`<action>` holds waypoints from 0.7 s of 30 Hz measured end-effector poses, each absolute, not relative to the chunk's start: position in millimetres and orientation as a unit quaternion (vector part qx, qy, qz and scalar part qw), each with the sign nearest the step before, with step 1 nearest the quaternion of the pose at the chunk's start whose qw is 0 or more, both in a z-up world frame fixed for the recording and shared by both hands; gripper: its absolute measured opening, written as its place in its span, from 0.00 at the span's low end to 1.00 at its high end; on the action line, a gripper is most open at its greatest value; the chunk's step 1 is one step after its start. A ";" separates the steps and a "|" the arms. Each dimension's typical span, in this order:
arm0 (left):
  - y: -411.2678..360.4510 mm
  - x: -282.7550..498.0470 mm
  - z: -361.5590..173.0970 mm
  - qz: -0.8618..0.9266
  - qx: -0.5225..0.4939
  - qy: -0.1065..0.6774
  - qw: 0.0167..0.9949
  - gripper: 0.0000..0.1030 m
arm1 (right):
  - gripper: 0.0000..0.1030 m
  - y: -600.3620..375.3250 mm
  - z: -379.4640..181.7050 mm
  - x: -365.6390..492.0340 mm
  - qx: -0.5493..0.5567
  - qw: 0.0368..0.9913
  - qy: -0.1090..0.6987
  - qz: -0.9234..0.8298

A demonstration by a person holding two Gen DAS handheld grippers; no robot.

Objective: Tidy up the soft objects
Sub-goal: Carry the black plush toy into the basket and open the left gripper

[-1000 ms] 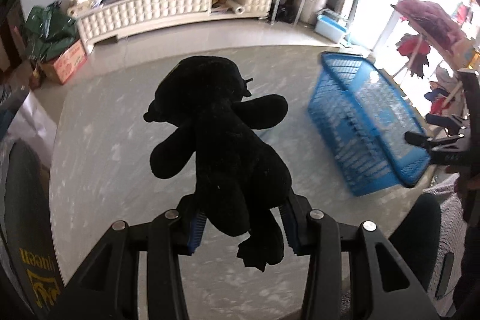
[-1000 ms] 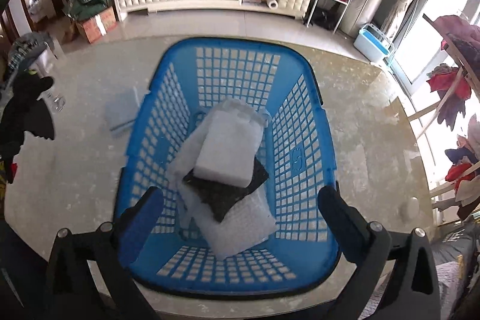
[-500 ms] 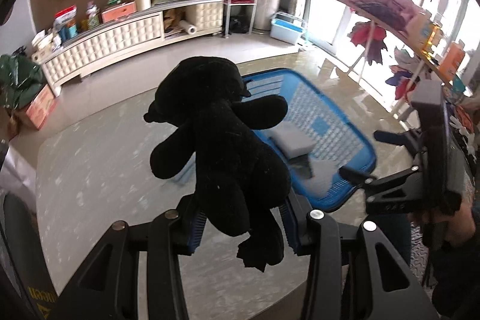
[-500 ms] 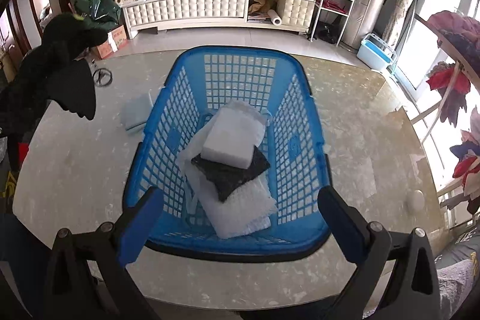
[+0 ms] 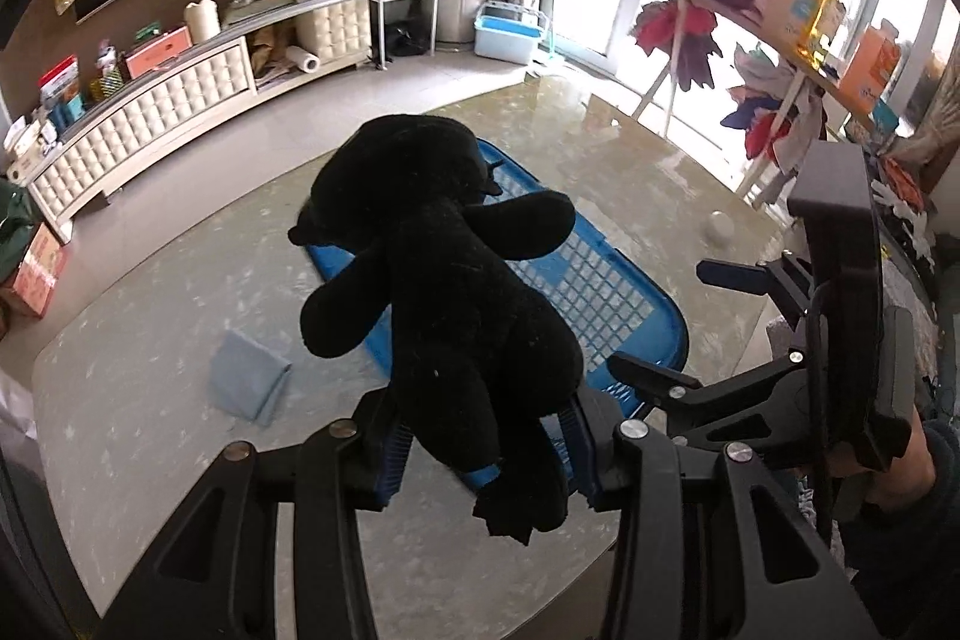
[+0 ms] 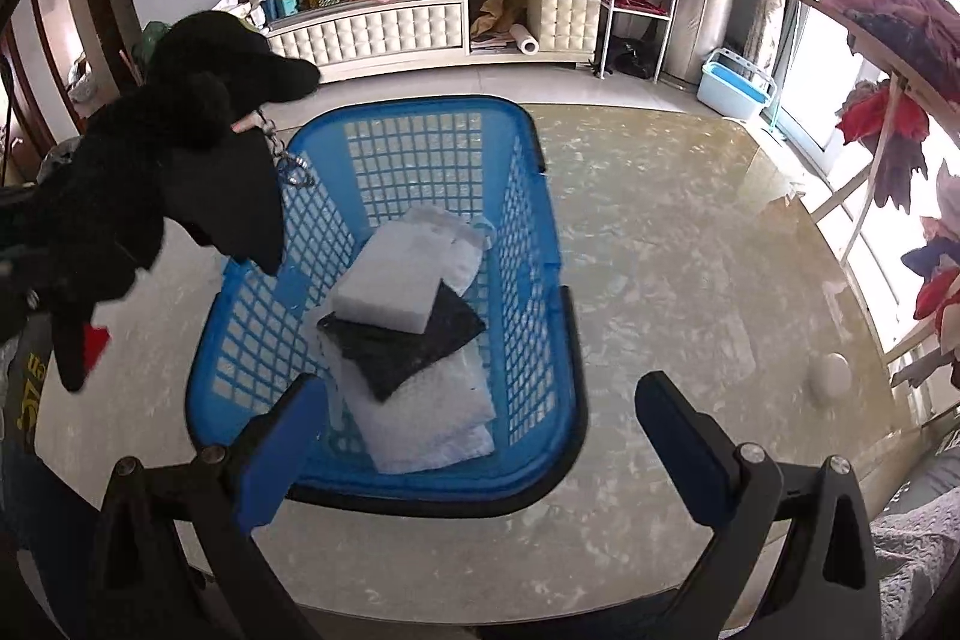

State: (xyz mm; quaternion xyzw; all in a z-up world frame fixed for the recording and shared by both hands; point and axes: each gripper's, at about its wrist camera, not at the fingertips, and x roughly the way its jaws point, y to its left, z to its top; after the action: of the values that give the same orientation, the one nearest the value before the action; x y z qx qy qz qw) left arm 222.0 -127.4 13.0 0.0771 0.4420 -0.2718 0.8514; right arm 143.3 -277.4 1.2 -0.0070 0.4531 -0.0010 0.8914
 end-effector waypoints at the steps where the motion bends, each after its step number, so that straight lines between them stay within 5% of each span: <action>1: -132.9 223.7 11.5 -0.274 0.079 0.445 0.849 0.40 | 1.00 -279.6 0.8 143.4 -0.005 0.891 0.453 -0.001; 21: -193.0 281.7 -56.7 -0.289 0.110 0.505 0.806 0.40 | 1.00 -313.7 -23.0 155.5 0.041 0.887 0.461 0.000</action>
State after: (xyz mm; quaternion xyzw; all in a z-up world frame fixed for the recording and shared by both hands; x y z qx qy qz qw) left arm 281.7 -193.0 -56.7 0.1103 0.5052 -0.2893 0.8056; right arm 155.5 -313.7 -23.0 0.0413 0.4606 -0.0004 0.8867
